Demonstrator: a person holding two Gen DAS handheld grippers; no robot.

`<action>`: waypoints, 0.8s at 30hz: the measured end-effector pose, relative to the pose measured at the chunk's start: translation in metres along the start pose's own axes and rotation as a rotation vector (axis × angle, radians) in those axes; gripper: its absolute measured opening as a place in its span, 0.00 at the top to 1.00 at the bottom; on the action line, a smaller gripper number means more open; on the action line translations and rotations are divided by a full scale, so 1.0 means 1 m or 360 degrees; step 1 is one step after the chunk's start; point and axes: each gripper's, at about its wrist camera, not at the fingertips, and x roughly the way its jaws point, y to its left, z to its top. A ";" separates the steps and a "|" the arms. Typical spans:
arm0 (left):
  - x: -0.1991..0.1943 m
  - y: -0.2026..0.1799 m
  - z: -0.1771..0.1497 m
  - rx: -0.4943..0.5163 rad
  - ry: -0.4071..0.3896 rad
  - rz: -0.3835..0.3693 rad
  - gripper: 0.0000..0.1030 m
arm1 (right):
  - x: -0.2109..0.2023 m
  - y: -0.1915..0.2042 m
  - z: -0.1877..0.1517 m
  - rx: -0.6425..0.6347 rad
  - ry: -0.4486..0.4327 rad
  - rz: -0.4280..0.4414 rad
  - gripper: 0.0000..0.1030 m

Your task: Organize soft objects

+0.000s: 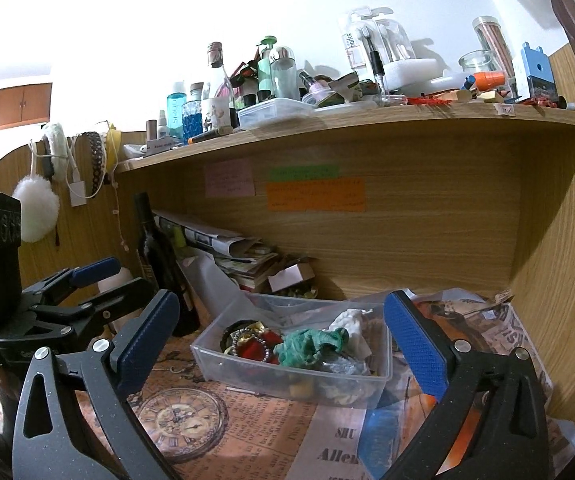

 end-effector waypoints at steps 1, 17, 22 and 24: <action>0.000 0.000 0.000 0.0000 -0.0001 -0.0003 0.00 | 0.000 0.000 0.000 0.0002 -0.0002 0.0003 0.01; 0.006 0.004 0.000 -0.0001 0.0021 -0.0029 0.00 | 0.001 0.002 0.000 -0.0003 -0.0003 0.0023 0.00; 0.006 0.005 0.001 0.0000 0.0018 -0.0048 0.00 | 0.001 0.002 -0.001 -0.0004 -0.0004 0.0020 0.00; 0.007 0.004 0.001 0.0005 0.0017 -0.0051 0.00 | 0.002 0.002 -0.001 -0.0001 -0.0001 0.0022 0.00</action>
